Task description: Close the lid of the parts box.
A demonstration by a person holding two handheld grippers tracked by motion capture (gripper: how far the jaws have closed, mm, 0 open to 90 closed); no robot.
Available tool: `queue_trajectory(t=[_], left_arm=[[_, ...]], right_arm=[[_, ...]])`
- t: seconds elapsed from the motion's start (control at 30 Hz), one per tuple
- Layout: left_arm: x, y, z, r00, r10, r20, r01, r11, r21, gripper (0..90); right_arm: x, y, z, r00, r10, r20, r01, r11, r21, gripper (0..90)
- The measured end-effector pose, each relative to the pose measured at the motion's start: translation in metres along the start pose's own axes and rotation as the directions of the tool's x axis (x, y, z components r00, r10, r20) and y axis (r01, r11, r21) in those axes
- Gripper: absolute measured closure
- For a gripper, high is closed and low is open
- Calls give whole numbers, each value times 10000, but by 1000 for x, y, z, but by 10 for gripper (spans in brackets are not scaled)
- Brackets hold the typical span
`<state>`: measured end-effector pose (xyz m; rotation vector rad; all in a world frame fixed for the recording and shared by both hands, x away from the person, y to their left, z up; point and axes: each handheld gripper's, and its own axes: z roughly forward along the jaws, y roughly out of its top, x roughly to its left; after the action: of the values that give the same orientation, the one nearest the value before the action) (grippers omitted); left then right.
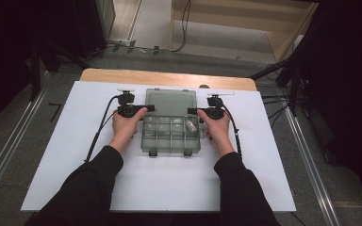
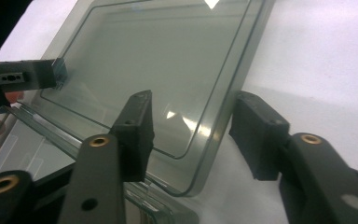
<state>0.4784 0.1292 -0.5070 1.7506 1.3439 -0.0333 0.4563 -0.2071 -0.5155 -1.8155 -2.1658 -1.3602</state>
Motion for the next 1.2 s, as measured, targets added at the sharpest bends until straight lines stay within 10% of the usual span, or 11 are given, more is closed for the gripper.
queue_trajectory(t=[0.5, 1.2], left_arm=[[2, 9, -25, 9887, 1286, 776, -1222, 9890, -830, 779], [-16, 35, -33, 9831, 1832, -66, -1821, 9716, -1509, 806]], right_arm=[[8, 0, -29, 9880, -1421, 608, 1467, 9861, -778, 794], [20, -14, -34, 9603, -2378, 1457, 2592, 9540, -1509, 804]])
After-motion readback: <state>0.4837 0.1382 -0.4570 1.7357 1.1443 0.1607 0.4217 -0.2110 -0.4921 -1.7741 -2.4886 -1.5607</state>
